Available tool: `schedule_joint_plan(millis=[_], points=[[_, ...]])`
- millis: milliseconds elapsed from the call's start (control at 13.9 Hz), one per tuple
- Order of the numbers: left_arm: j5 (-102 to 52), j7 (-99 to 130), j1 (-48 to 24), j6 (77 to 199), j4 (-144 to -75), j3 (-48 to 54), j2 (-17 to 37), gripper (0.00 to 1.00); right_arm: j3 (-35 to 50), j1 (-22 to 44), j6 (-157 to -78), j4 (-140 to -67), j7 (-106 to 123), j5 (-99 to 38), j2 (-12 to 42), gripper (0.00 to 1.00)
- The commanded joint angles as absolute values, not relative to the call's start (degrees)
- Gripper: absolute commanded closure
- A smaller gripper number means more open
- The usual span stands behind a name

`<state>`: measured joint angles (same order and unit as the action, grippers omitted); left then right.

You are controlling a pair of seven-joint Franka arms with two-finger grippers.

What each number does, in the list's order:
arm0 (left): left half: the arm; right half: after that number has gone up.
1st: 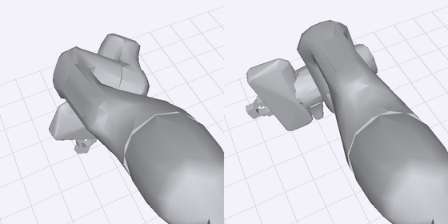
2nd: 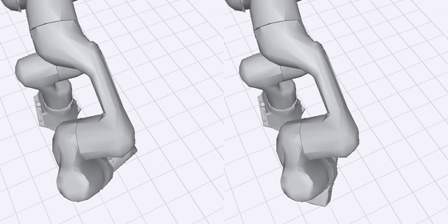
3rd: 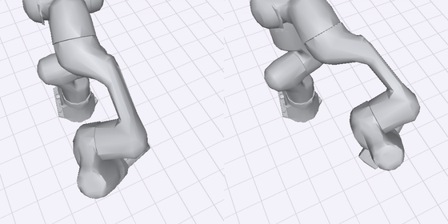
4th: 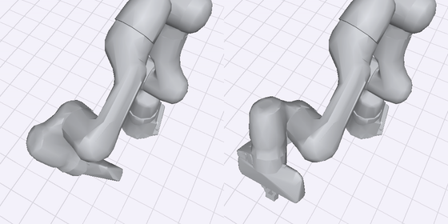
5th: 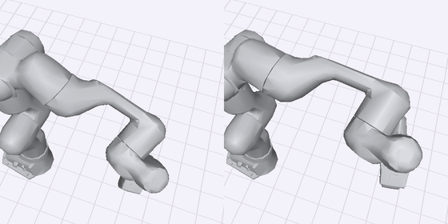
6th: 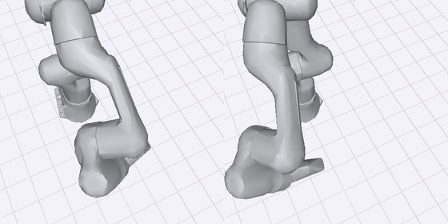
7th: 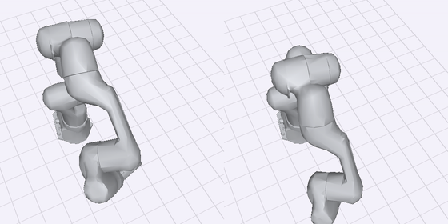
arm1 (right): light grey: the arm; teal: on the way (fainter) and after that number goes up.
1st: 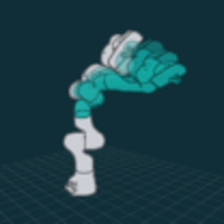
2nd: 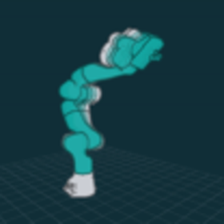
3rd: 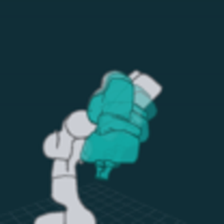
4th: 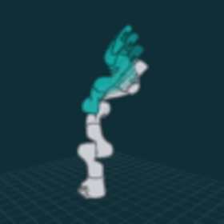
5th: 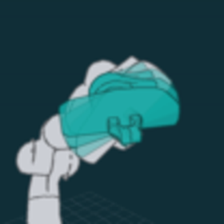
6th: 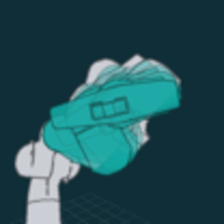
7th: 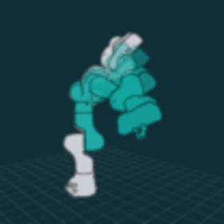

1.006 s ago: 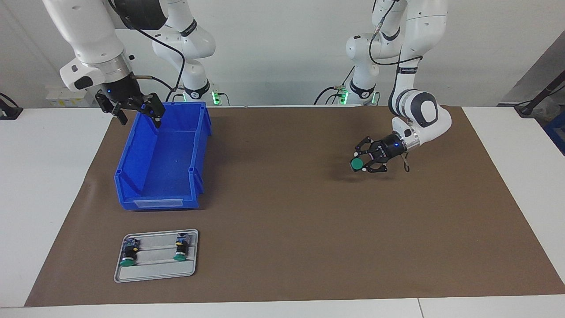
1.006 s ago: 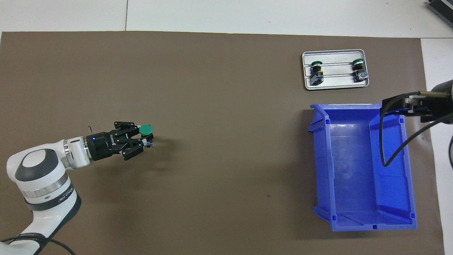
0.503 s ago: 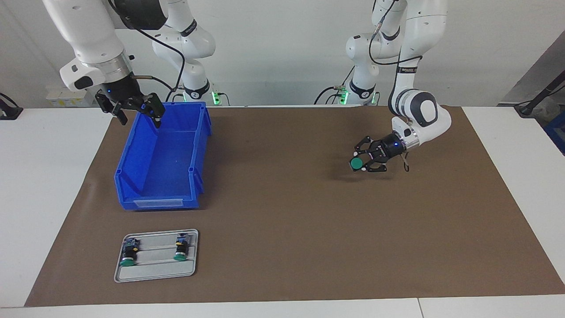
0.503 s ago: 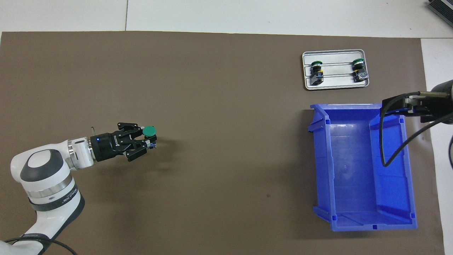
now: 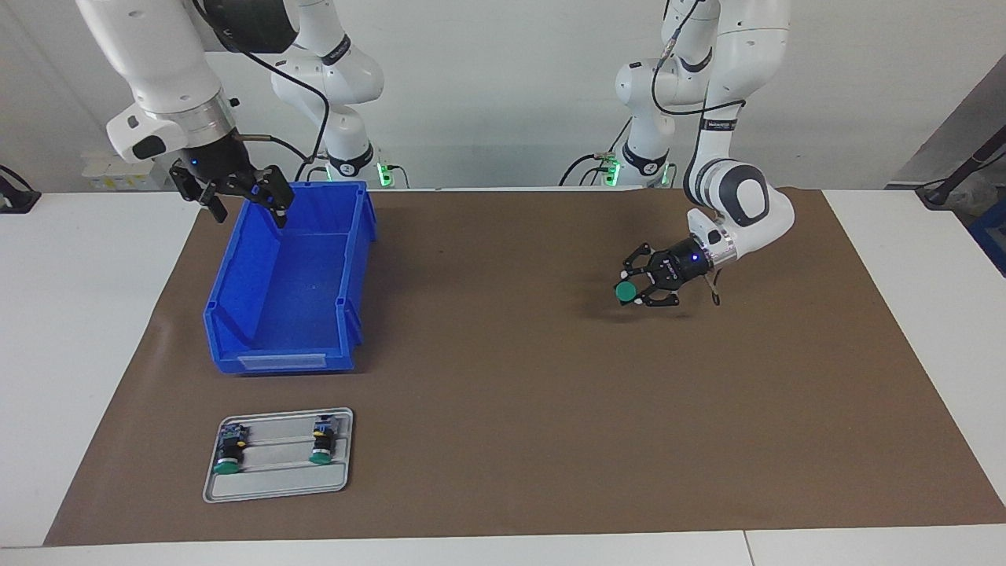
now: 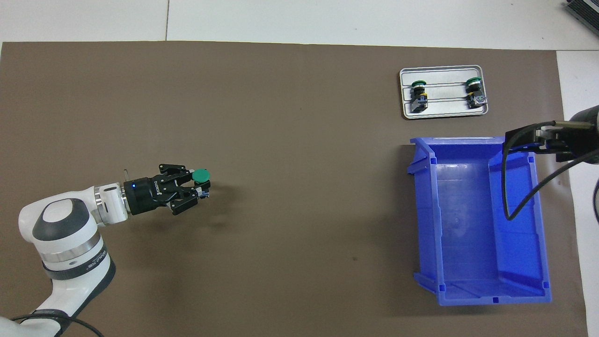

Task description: Place and press button with both arms

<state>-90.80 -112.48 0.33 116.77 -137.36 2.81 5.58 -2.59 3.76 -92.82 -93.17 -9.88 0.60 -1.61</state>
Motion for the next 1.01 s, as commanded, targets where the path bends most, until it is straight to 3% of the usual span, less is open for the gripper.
schedule_joint_plan(millis=[0,144,935], points=[[-91.4,-113.3,-1.0,120.6,-139.5,2.1,3.6,1.0,-2.4,3.7,-93.8,-94.8,-10.4,1.3,-2.9,0.0],[-91.5,-113.7,-3.7,125.2,-139.4,2.3,3.3,1.0,-2.4,3.7,-93.8,-94.8,-10.4,1.3,-2.9,0.0],[-97.5,-118.8,-3.4,121.8,-140.1,2.5,3.2,1.0,-2.4,3.7,-93.8,-94.8,-10.4,1.2,-2.9,0.0]])
